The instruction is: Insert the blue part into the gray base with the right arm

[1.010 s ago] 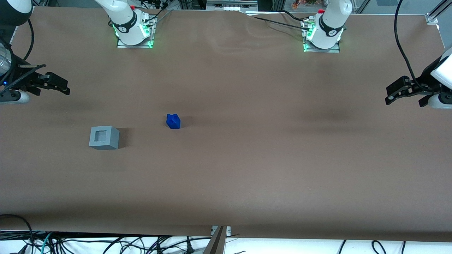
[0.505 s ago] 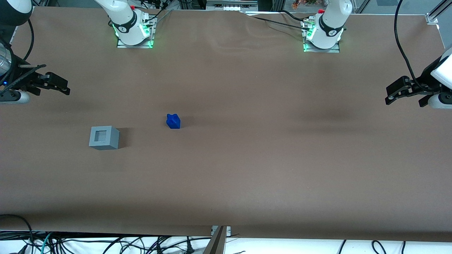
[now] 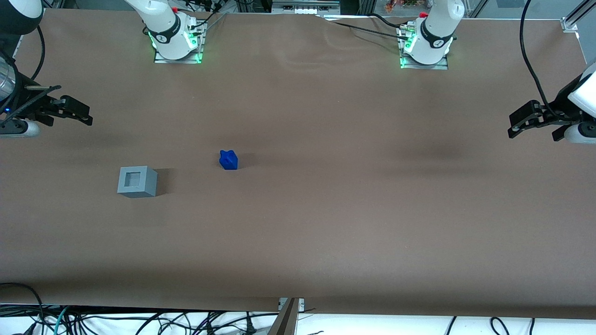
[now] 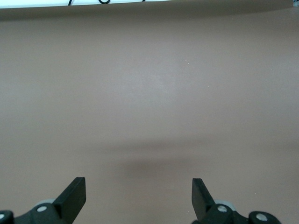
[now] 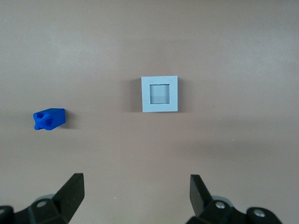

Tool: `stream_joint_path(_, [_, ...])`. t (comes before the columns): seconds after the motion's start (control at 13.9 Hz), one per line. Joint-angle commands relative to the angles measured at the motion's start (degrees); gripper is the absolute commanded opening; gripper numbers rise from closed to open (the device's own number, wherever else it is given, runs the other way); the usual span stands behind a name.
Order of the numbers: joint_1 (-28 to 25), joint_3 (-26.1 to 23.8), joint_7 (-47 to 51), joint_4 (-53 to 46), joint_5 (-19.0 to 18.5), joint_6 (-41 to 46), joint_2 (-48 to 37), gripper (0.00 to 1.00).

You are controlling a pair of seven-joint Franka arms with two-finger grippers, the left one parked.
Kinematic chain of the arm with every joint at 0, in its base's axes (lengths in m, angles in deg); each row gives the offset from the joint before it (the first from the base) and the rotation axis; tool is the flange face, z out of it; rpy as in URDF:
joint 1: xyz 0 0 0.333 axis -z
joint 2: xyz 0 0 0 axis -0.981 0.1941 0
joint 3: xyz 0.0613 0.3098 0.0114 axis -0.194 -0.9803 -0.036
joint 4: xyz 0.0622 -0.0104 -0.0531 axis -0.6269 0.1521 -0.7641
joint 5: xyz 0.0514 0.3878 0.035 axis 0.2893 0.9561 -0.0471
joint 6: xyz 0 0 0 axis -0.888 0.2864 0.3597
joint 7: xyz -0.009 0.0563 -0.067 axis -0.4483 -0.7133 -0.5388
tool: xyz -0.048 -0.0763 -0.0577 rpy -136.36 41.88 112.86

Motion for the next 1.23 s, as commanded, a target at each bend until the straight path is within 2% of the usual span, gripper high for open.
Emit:
stream_joint_path(0.0, [0.7, -0.6, 0.3, 0.1, 0.2, -0.2, -0.2, 1.00])
stream_joint_path(1.15, [0.6, -0.6, -0.1, 0.2, -0.8, 0.3, 0.5, 1.00])
